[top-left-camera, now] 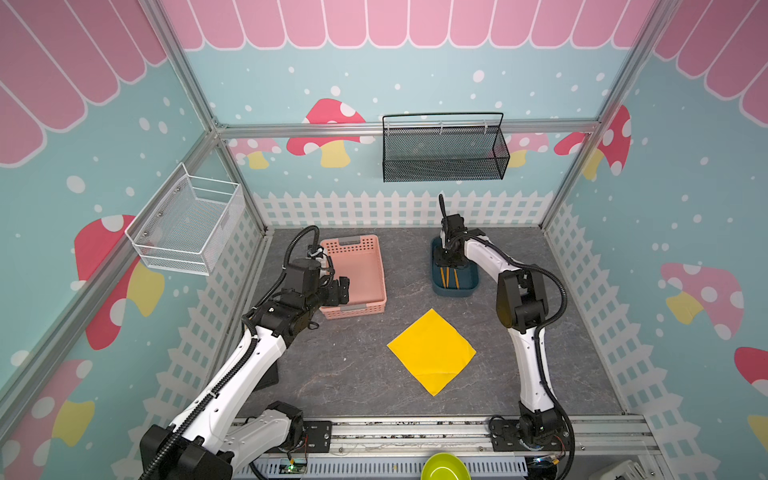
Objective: Place the utensils on the paper napkin and roll it up
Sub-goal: 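Lower the right gripper and close it on the spoon handle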
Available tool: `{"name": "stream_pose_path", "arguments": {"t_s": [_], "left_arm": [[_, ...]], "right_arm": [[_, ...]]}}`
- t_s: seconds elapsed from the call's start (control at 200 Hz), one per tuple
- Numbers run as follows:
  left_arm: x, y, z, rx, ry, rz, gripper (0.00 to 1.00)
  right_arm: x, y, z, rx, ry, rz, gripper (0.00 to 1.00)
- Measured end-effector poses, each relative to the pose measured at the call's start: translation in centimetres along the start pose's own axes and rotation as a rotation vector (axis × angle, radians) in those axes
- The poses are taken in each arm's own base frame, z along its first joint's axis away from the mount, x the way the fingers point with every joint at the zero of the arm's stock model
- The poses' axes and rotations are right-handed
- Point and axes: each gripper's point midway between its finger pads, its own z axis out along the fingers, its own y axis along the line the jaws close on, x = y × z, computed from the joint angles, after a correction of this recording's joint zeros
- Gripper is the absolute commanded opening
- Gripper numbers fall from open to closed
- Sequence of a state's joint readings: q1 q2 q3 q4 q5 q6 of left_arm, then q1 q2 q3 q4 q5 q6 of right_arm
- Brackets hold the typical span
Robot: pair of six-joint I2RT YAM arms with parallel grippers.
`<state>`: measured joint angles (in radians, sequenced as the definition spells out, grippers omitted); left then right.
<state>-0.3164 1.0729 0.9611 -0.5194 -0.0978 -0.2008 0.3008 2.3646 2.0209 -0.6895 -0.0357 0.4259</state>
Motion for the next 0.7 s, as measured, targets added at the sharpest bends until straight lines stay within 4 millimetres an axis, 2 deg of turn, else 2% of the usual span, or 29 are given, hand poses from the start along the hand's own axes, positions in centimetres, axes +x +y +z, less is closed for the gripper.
{"name": "stream_pose_path", "arguments": {"t_s": [0.225, 0.7], "left_arm": [[0.0, 0.0, -0.1, 0.0, -0.004, 0.0, 0.93], [0.0, 0.1, -0.1, -0.004, -0.003, 0.002, 0.93]], "right_arm": [[-0.5, 0.2, 0.4, -0.004, -0.005, 0.0, 0.18], [0.8, -0.5, 1.6, 0.025, 0.045, 0.001, 0.18]]}}
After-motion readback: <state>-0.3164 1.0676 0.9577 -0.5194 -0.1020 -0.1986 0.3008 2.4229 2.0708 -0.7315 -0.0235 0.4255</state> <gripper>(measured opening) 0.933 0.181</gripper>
